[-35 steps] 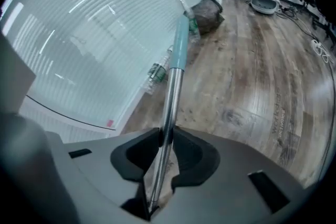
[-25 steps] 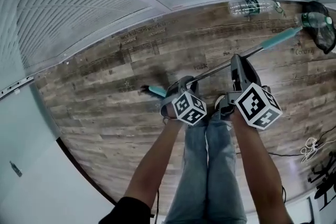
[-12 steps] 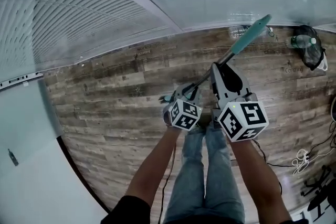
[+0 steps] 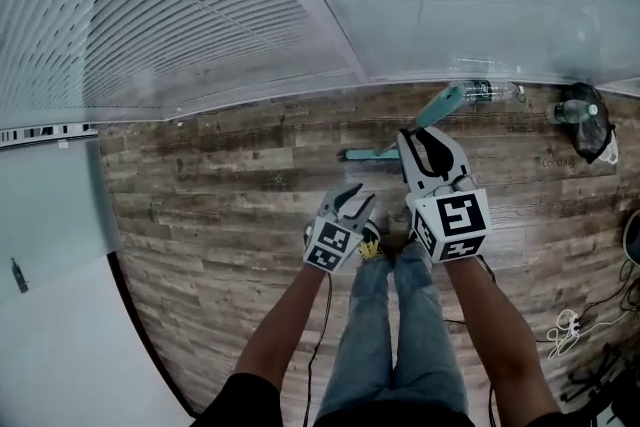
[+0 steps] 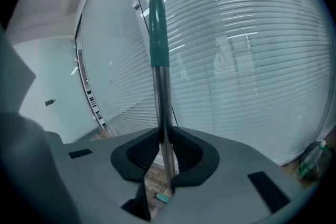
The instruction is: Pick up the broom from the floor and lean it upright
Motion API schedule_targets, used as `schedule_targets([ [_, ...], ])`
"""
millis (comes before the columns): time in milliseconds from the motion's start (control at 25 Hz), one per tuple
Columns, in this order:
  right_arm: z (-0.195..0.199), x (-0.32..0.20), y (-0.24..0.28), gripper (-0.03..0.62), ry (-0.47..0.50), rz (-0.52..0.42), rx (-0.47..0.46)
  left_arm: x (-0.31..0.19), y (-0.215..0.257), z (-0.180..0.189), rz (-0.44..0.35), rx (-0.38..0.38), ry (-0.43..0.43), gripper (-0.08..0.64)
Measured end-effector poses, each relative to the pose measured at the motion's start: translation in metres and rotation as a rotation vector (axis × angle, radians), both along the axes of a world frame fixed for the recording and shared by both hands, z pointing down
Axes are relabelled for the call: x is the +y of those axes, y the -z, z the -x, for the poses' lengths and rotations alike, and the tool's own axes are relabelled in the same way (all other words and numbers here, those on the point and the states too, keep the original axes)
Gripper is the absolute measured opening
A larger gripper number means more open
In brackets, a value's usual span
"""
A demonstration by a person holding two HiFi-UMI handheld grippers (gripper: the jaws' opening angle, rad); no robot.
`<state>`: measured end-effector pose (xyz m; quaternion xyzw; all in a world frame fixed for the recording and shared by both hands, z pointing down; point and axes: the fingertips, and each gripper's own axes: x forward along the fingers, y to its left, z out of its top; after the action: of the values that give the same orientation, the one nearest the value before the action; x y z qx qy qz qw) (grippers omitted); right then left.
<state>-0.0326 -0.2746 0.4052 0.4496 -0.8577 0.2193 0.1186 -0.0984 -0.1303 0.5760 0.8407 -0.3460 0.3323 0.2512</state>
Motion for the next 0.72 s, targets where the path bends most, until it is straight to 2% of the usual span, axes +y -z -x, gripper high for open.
schedule_targets([
  [120, 0.012, -0.005, -0.006, 0.087, 0.000, 0.034, 0.004, -0.002, 0.010, 0.012, -0.032, 0.012, 0.009, 0.121],
  [240, 0.034, -0.011, -0.010, 0.090, 0.029, 0.052, 0.015, -0.015, 0.013, 0.021, -0.052, 0.050, 0.057, 0.121],
  [480, 0.115, -0.032, -0.029, 0.089, 0.136, 0.114, 0.029, -0.065, 0.007, 0.063, -0.090, 0.109, 0.188, 0.155],
  [720, 0.193, -0.060, -0.062, 0.086, 0.158, 0.215, 0.013, -0.122, -0.005, 0.120, -0.085, 0.165, 0.263, 0.157],
])
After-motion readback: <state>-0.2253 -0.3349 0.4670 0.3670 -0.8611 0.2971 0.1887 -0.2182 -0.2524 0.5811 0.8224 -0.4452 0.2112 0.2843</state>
